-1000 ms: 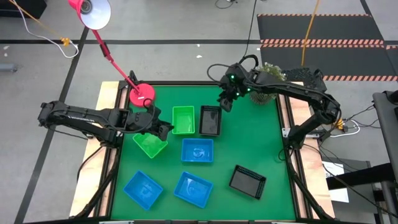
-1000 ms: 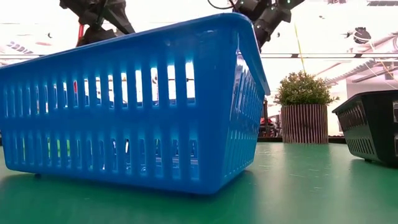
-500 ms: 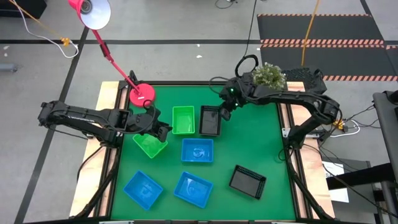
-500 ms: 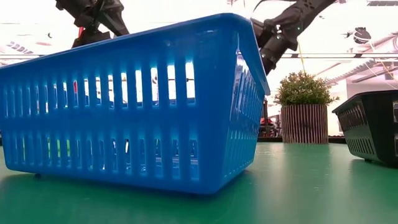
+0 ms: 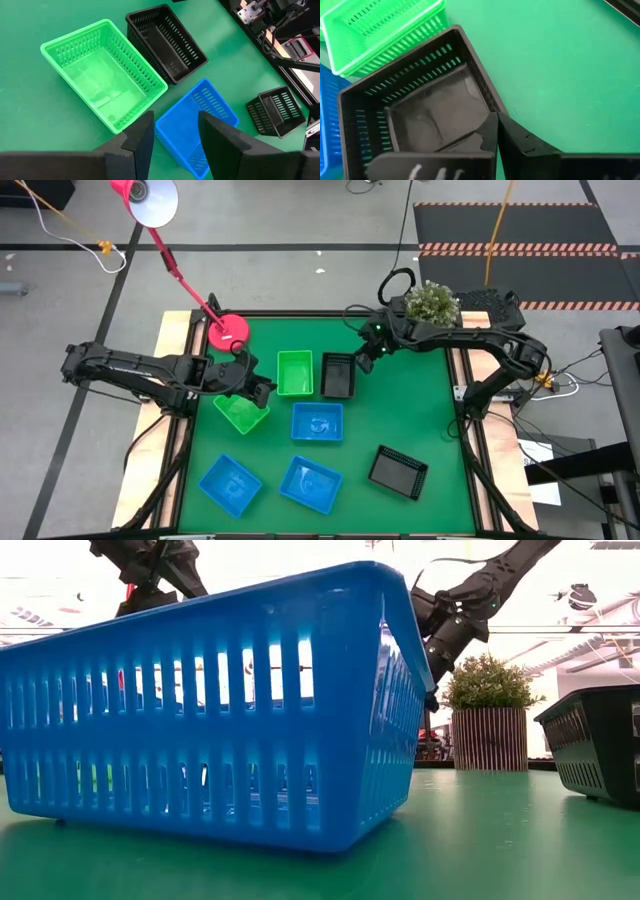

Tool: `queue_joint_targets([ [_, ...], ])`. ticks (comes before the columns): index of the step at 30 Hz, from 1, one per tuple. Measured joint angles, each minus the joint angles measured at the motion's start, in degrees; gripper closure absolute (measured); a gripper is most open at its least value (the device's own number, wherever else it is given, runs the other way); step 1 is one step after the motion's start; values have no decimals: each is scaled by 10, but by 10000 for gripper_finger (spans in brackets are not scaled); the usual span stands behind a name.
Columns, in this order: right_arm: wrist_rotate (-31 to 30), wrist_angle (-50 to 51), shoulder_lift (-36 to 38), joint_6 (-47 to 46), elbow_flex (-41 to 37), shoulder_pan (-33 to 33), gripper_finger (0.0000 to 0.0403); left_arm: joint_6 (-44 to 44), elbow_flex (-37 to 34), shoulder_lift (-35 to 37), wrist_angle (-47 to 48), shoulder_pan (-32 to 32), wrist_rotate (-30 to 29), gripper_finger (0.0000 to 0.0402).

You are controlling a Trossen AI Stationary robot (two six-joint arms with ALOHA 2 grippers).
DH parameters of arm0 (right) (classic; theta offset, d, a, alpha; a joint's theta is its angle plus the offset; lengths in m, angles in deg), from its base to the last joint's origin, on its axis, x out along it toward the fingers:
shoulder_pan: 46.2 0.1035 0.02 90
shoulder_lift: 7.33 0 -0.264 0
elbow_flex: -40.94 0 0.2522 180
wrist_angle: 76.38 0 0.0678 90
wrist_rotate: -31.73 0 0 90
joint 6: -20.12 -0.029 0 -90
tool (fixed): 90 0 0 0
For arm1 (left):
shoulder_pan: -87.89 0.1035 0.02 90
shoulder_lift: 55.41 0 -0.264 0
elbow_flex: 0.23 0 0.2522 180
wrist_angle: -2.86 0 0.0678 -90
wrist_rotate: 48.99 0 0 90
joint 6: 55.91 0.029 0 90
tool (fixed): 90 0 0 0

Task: Stack baskets by color
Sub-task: Stack the bottom left blue bin on top of the top blue bin

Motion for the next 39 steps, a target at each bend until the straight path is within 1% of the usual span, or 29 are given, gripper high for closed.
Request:
queue_joint_targets([
  [3,1,-18,0,-4,-7,0,402,-1,0,0,0,0,0,247],
  [7,3,-61,9,-48,-7,1,402,-3,0,0,0,0,11,247],
  [11,19,-97,35,-91,-6,2,402,-7,0,0,5,0,32,247],
  [14,19,-92,66,-139,-5,9,403,-9,0,0,30,-4,50,247],
  [19,48,-89,131,-199,-5,41,403,-18,0,0,67,-11,104,247],
  [23,48,-53,178,-215,-5,83,403,21,0,0,68,-28,157,248],
  [25,48,-26,198,-213,-5,104,403,23,0,0,63,-43,177,253],
  [27,48,-8,211,-210,-5,124,403,-2,0,0,61,-65,185,267],
  [30,48,27,223,-205,-5,145,403,-63,3,0,55,-113,195,296],
  [33,48,57,237,-186,-5,158,403,-90,24,-18,60,-164,197,327],
  [36,49,90,246,-169,-5,167,403,-115,62,-53,111,-208,201,352],
  [39,66,126,258,-152,-6,168,403,-160,111,-103,167,-242,202,364],
])
